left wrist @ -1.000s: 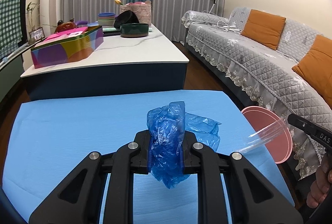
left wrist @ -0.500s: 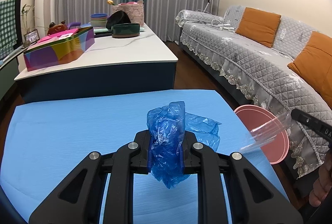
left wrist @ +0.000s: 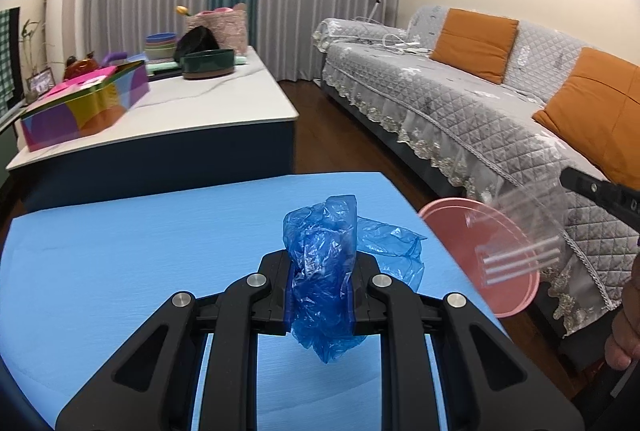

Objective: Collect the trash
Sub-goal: 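Carry the blue bag and straw packet over the pink bin with both grippers, then open both grippers to drop the blue bag and straw packet into the bin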

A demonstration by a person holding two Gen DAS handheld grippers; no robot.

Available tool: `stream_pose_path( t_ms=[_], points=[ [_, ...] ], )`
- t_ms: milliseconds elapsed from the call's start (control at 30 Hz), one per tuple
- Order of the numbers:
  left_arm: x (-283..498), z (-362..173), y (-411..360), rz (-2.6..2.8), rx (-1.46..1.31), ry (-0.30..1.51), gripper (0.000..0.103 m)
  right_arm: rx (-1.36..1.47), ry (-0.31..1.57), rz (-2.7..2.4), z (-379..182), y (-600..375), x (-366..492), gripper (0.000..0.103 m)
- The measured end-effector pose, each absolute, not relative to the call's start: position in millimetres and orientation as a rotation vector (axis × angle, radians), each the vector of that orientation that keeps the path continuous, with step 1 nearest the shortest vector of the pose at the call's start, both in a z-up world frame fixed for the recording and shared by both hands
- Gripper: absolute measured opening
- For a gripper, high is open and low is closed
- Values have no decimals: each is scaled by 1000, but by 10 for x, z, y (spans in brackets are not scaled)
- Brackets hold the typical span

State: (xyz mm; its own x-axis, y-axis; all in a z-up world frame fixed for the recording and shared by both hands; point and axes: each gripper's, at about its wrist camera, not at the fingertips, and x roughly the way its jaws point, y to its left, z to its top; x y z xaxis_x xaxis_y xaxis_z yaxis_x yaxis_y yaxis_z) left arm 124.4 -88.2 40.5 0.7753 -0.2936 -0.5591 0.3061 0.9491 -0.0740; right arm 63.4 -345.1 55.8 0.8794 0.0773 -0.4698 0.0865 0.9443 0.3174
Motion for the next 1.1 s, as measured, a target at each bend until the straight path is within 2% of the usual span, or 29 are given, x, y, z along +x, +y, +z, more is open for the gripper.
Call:
stream_pose_path(
  t_ms=[500, 1000, 1033, 1067, 1100],
  points=[
    [1270, 358, -1950, -557, 72, 573, 17, 390, 492, -134, 449, -4114, 808, 0],
    [1722, 34, -2818, -656, 138, 646, 19, 401, 557, -189, 273, -4485, 1019, 1],
    [1747, 10, -2833, -663, 140, 658, 26, 397, 574, -192, 251, -4487, 1048, 2],
    [1770, -10, -2852, -668, 145, 667, 40, 391, 591, -204, 228, -4491, 1076, 5],
    [1778, -23, -2849, -660, 149, 665, 46, 381, 608, -223, 207, -4494, 1099, 11]
  ],
)
